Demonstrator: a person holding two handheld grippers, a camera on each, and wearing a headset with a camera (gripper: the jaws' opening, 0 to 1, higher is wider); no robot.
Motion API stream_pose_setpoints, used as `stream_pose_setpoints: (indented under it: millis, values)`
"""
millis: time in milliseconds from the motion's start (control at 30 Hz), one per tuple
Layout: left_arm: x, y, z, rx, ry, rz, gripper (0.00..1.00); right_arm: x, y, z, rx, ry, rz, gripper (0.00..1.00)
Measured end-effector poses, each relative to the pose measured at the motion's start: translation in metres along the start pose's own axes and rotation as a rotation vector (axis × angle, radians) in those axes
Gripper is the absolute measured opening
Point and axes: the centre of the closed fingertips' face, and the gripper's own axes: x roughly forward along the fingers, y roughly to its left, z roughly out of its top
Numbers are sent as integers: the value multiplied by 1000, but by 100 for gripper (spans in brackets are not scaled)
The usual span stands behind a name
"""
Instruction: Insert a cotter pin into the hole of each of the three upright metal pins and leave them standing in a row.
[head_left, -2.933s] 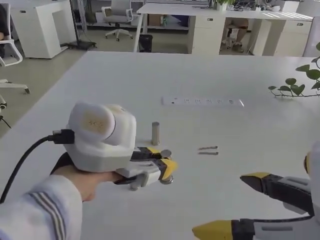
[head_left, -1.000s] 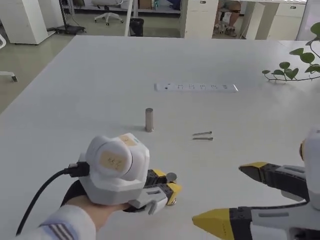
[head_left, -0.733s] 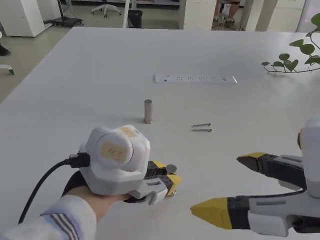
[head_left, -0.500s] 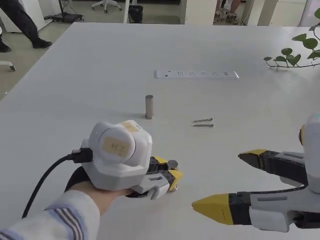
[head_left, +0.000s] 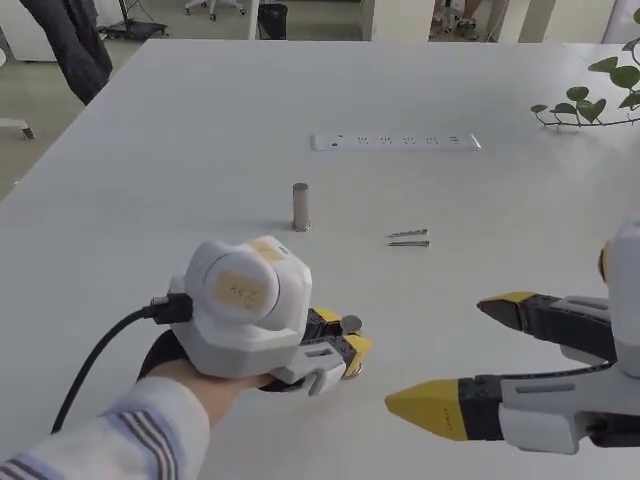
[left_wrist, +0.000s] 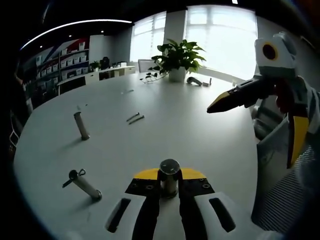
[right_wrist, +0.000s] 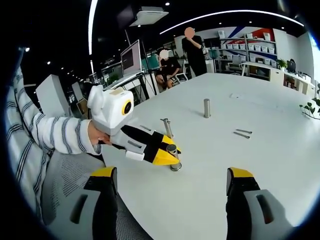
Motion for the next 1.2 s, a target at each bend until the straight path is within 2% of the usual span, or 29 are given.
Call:
stream_pose_setpoints:
  millis: [100, 300, 633, 733, 800, 967, 1100, 1200]
  values:
    - [0, 0, 0, -12, -1, 0, 10, -1, 0, 1, -2, -3, -1, 89]
    - [-1, -4, -1, 34, 9, -2, 10, -1, 1, 0, -5, -2, 3, 89]
    - [-3, -2, 0, -6, -2, 5, 11, -2, 4, 2, -11, -5, 7, 90]
    - [-7, -3, 11, -1, -44, 0, 13, -3, 4, 1, -12, -3, 5, 90]
    - [-10, -3, 15, -15, -50, -6, 17, -3, 4, 1, -10, -4, 5, 90]
    - [-19, -4, 21, 4, -66, -31, 26, -4, 4, 2, -8, -10, 3, 89]
    - [-29, -4, 30, 42, -89, -43, 30, -4, 4, 3, 3, -18, 7, 89]
    - [-37, -3, 35, 43, -94, -59, 36, -5, 3, 3, 4, -20, 5, 89]
